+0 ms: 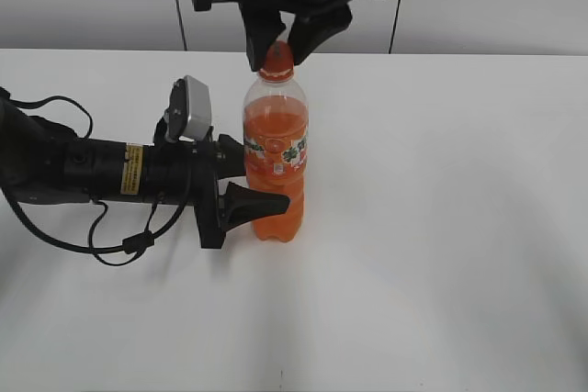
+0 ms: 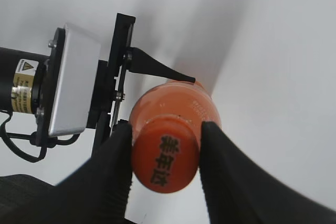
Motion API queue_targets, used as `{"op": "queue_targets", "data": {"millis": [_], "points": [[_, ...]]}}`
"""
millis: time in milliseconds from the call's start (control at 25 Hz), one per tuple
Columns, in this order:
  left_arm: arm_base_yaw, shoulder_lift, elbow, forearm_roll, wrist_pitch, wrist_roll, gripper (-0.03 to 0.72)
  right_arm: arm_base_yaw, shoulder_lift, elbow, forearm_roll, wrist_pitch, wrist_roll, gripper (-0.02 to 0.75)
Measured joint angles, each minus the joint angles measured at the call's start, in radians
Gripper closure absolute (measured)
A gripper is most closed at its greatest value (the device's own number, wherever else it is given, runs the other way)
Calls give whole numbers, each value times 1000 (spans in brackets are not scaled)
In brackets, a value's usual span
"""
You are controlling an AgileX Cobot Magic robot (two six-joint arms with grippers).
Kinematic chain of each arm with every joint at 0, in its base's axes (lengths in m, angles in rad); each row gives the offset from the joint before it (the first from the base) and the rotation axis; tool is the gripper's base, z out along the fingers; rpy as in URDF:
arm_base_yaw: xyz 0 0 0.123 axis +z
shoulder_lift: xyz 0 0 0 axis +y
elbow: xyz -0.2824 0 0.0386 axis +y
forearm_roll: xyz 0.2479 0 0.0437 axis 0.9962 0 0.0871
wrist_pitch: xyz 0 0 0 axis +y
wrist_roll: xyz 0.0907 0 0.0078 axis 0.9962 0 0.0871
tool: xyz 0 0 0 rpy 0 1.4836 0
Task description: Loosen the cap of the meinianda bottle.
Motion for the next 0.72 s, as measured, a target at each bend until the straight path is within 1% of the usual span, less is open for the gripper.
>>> {"op": "queue_targets", "data": {"millis": [40, 160, 320, 440, 720], "points": [[0, 0, 0, 0, 0, 0, 280, 0, 0, 0, 0, 0, 0, 462], [0, 0, 0, 0, 0, 0, 280, 0, 0, 0, -1, 0, -25, 462], [0, 0, 0, 0, 0, 0, 280, 0, 0, 0, 1, -1, -206, 462], [0, 0, 0, 0, -1, 0, 280, 0, 0, 0, 8, -1, -431, 462], [0, 0, 0, 0, -2, 1, 280, 0, 0, 0, 11, 2, -1057, 462]]}}
